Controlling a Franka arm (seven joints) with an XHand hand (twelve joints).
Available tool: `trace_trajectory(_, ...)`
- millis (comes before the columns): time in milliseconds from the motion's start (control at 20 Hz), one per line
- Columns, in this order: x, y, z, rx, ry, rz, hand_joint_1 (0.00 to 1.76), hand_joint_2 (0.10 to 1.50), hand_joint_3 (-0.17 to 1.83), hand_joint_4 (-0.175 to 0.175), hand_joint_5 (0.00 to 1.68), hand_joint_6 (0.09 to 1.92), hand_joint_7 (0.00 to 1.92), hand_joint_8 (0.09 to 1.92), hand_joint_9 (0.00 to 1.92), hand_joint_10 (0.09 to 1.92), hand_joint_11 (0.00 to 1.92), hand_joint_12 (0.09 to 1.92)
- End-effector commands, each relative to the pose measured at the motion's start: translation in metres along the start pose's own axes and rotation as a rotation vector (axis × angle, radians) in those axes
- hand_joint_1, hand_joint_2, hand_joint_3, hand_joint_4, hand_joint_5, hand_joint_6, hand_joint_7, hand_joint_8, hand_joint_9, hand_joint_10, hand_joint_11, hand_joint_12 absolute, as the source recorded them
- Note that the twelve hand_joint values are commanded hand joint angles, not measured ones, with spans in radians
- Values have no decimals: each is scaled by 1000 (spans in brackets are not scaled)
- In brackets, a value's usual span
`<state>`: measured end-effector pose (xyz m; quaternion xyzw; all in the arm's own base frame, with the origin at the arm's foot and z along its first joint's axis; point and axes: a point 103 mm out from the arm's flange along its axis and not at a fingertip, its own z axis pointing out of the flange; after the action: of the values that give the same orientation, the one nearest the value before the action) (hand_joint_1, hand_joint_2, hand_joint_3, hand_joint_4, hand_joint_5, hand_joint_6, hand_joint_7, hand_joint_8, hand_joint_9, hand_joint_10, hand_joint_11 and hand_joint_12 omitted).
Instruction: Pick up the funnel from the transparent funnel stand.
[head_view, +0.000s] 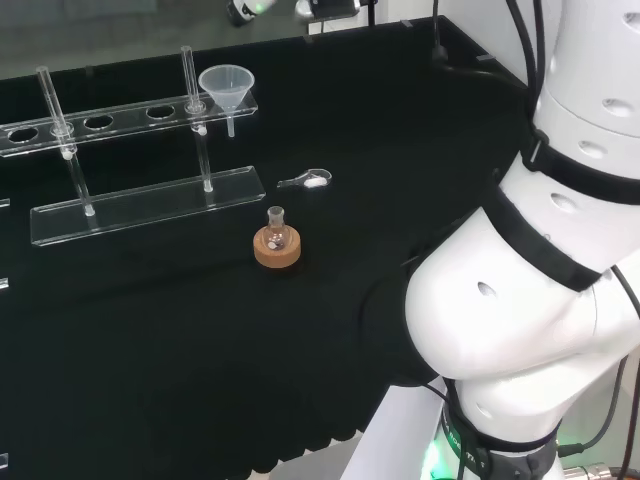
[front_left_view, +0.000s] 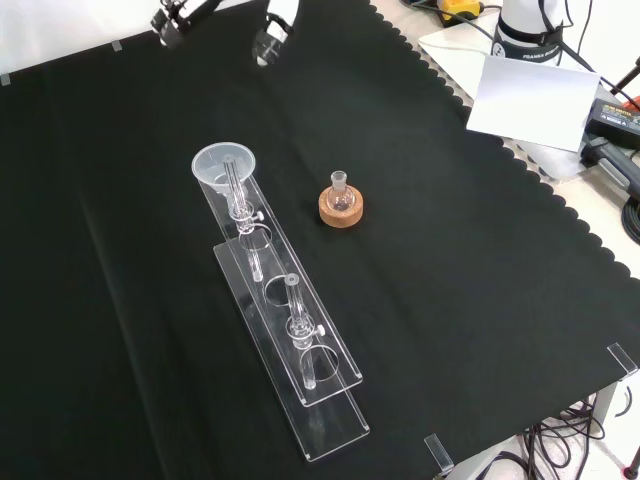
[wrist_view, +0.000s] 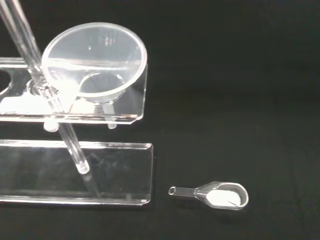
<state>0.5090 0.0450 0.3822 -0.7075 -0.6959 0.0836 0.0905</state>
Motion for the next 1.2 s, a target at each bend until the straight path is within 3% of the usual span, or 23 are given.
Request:
trace_trajectory(50,15,20,21,93,-17,-38,501,820,210,32,49,87,0,227,50,739,95,1509)
trace_trajectory(650,37,39,49,188,-97,-85,557,754,209,18,32,87,0,102,0,763,90,1543)
trace_trajectory(750,41,39,52,186,-149,-83,560,747,209,13,25,87,0,92,0,759,88,1545)
trace_trajectory(1200,65,49,65,214,-229,-59,606,726,211,4,0,87,0,87,4,791,121,1549)
